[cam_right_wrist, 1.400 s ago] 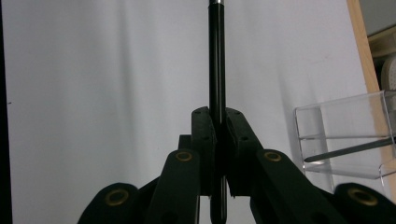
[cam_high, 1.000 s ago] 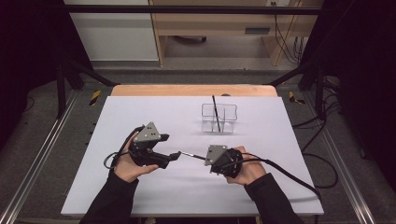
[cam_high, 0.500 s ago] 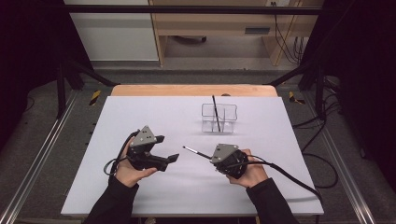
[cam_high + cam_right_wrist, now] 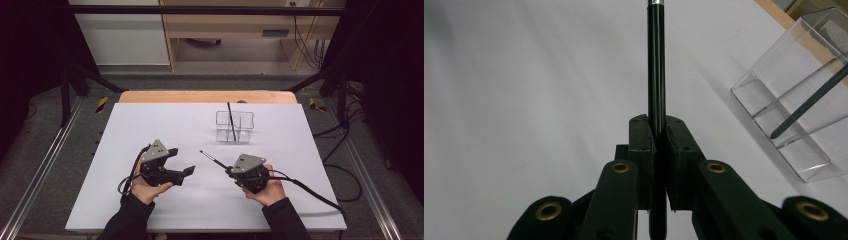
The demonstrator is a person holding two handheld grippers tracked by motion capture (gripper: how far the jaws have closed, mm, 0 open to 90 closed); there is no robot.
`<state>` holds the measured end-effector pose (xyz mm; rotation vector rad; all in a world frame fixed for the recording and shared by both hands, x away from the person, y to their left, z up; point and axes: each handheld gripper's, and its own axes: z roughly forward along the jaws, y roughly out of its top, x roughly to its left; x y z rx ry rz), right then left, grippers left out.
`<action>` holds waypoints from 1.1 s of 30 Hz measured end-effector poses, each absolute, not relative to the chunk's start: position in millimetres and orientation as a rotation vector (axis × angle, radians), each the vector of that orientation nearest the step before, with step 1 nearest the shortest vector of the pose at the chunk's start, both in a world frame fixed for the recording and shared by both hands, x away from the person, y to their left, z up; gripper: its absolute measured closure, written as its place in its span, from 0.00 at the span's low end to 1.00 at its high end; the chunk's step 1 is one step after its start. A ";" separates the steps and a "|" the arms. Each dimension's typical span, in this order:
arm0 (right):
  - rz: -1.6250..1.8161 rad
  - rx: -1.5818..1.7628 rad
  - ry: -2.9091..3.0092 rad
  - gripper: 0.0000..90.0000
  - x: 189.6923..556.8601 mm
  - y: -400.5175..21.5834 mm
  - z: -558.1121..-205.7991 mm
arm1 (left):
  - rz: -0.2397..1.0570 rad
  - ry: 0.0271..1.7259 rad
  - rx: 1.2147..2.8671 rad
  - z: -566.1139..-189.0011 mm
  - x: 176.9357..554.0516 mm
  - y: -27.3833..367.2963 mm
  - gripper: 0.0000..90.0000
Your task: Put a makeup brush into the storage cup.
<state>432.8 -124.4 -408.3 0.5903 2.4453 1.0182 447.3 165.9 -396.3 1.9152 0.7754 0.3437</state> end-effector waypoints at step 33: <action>1.247 0.748 2.322 0.93 430.0 -121.8 -421.1 | 0.319 0.814 1.722 -406.1 441.5 140.6 0.20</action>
